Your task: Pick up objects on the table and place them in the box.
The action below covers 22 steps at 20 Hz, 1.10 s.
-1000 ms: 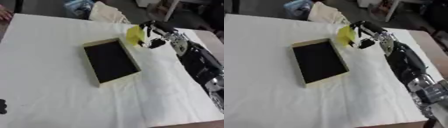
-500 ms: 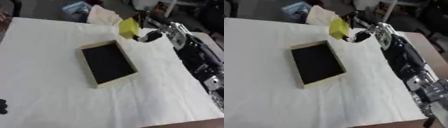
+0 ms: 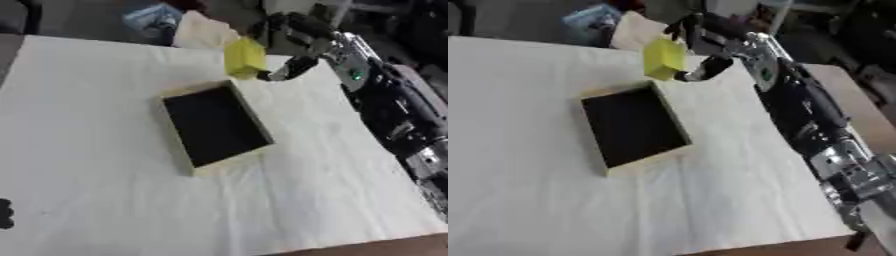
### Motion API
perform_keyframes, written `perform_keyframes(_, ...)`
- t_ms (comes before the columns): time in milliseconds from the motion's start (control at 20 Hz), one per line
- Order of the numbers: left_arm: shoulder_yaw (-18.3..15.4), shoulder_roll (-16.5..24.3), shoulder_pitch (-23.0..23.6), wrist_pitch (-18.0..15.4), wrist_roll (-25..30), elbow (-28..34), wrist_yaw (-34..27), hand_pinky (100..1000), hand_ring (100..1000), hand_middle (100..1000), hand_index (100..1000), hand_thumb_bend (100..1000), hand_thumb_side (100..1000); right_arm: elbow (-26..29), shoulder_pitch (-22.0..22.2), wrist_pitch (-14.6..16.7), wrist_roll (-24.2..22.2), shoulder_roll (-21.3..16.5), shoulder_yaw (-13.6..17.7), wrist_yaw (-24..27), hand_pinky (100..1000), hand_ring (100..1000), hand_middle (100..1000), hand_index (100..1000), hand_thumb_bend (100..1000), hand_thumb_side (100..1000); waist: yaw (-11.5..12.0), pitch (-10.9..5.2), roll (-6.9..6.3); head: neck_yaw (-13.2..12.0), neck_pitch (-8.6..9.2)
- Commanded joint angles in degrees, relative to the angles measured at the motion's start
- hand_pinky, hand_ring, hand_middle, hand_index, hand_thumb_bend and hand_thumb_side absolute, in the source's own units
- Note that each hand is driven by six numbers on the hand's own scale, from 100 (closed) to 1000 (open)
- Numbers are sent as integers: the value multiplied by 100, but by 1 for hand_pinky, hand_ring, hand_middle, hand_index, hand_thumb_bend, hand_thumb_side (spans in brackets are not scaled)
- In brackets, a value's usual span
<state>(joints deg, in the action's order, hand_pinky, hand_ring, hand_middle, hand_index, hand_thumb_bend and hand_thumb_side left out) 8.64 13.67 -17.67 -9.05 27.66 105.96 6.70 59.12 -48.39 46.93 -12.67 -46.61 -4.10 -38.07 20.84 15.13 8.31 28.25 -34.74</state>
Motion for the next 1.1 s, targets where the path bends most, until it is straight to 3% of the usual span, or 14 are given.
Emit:
perform_keyframes(50, -11, 39, -36, 9, 5, 61, -33, 800, 562, 567, 721, 207, 904, 526, -61, 264, -207, -117, -323, -272, 683, 555, 685, 885, 596, 334, -40, -111, -45, -14, -11)
perform_keyframes(350, -13, 36, -41, 11, -2, 65, -48, 800, 562, 567, 721, 207, 903, 1271, 144, 499, -348, -80, -420, -540, 684, 561, 682, 883, 590, 344, -52, -127, -52, -7, 10)
perform_keyframes(800, -14, 33, -48, 12, -2, 66, -53, 799, 562, 567, 720, 206, 903, 1537, 197, 503, -671, 21, -582, -460, 690, 572, 683, 882, 565, 380, -62, -125, -63, 3, 42)
perform_keyframes(1100, -34, 32, -32, 14, -17, 62, -46, 799, 563, 567, 719, 207, 903, 1897, 303, 503, -857, -11, -705, -189, 734, 669, 767, 918, 528, 476, -139, -129, -78, -52, 36)
